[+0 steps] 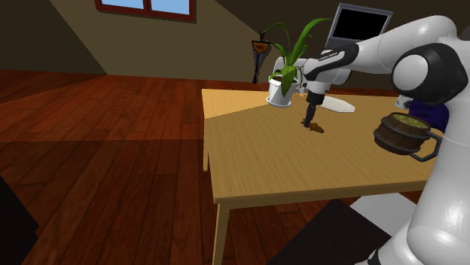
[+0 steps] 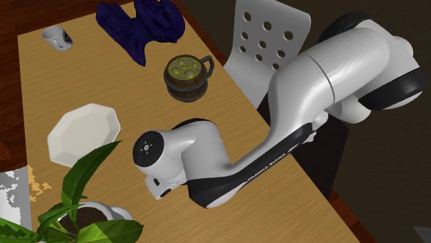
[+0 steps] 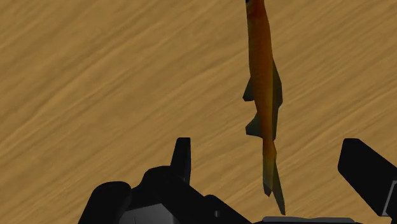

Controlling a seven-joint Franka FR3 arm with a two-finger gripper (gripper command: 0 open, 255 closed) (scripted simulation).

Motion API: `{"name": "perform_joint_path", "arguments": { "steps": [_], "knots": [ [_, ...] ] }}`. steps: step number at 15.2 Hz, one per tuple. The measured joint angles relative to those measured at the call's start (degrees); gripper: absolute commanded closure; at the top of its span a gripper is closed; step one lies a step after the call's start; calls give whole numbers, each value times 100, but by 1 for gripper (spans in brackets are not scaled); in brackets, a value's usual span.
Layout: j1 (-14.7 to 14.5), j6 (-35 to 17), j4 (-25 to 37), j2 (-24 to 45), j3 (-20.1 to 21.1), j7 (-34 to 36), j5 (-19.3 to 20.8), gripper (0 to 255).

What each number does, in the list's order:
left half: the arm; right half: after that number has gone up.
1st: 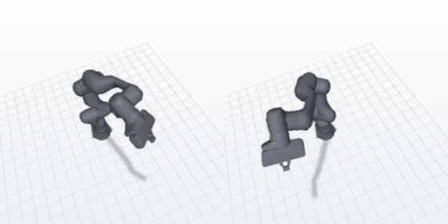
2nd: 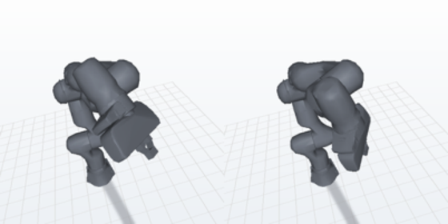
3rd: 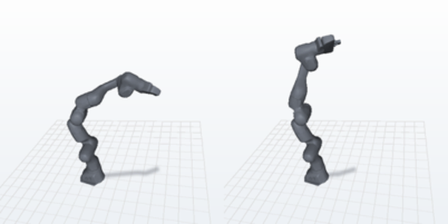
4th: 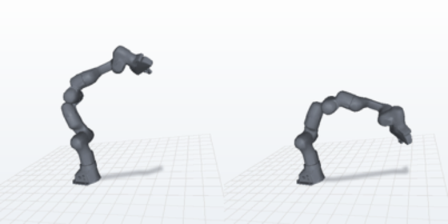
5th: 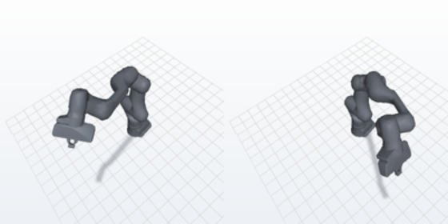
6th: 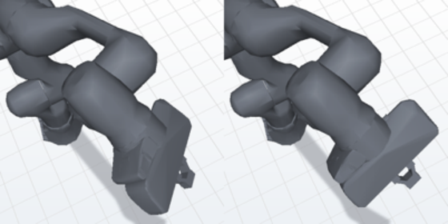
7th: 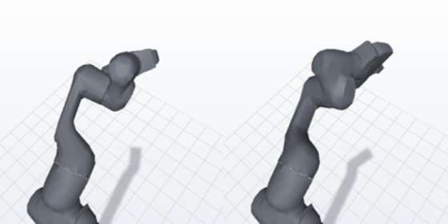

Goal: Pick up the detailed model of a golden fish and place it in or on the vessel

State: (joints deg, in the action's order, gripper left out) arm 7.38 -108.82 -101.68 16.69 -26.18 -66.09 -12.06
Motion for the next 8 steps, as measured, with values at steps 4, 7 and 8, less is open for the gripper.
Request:
{"name": "perform_joint_path", "arguments": {
  "steps": [4,7,8],
  "knots": [
    [-9,-182,-154,34,15,-23,-29,0],
    [-9,-195,-163,36,15,-25,-31,0],
    [-9,-196,-164,36,15,-26,-31,0]
  ]
}}
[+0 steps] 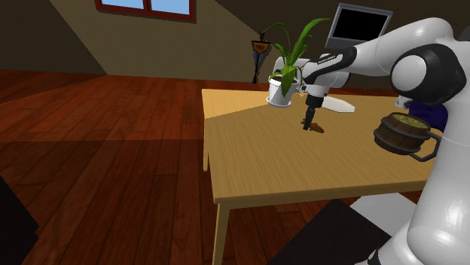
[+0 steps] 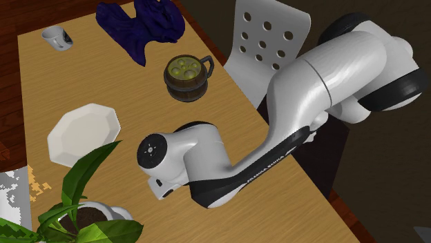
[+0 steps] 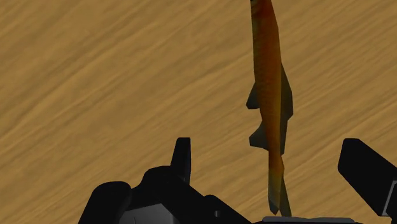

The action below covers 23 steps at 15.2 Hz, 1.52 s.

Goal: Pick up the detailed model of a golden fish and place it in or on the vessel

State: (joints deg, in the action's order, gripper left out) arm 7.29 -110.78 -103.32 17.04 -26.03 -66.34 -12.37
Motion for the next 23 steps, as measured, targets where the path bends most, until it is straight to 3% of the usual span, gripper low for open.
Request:
{"name": "perform_joint_path", "arguments": {
  "steps": [1,11,23],
  "knots": [
    [0,0,0,0,0,0,0,255],
    [6,-10,6,-8,-6,-7,0,255],
    [-21,732,515,-258,-49,149,155,255]
  ]
}}
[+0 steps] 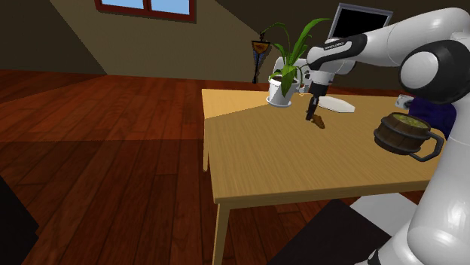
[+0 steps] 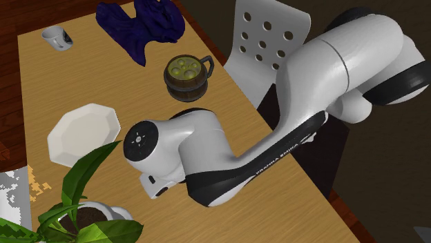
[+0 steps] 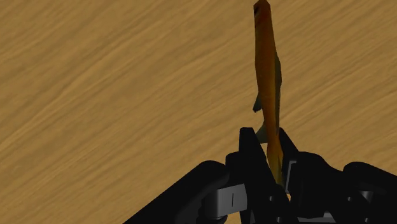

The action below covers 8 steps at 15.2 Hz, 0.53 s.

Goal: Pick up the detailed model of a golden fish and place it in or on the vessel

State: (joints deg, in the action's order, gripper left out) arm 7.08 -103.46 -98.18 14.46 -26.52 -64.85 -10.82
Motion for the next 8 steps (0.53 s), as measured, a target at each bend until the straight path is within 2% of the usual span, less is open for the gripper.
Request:
{"name": "perform_joint_path", "arguments": {
  "steps": [8],
  "knots": [
    [13,574,494,-95,-24,74,63,255]
  ]
}}
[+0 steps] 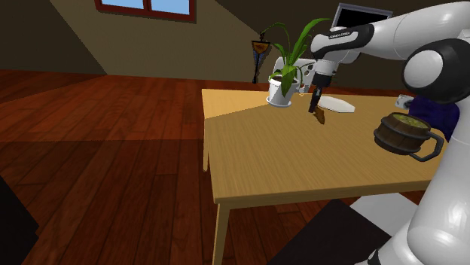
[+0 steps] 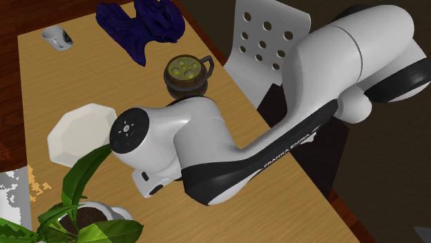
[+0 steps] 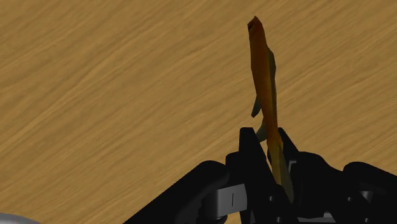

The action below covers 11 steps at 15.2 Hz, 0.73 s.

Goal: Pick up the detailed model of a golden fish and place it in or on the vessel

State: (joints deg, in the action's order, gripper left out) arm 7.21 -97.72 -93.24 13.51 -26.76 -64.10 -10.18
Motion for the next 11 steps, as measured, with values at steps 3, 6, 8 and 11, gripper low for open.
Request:
{"name": "perform_joint_path", "arguments": {
  "steps": [3,6,8,11],
  "knots": [
    [13,237,228,-12,-9,21,12,255],
    [28,458,450,-13,-16,38,16,255],
    [41,623,618,-11,-21,49,18,255],
    [57,865,870,0,-26,71,15,255]
  ]
}}
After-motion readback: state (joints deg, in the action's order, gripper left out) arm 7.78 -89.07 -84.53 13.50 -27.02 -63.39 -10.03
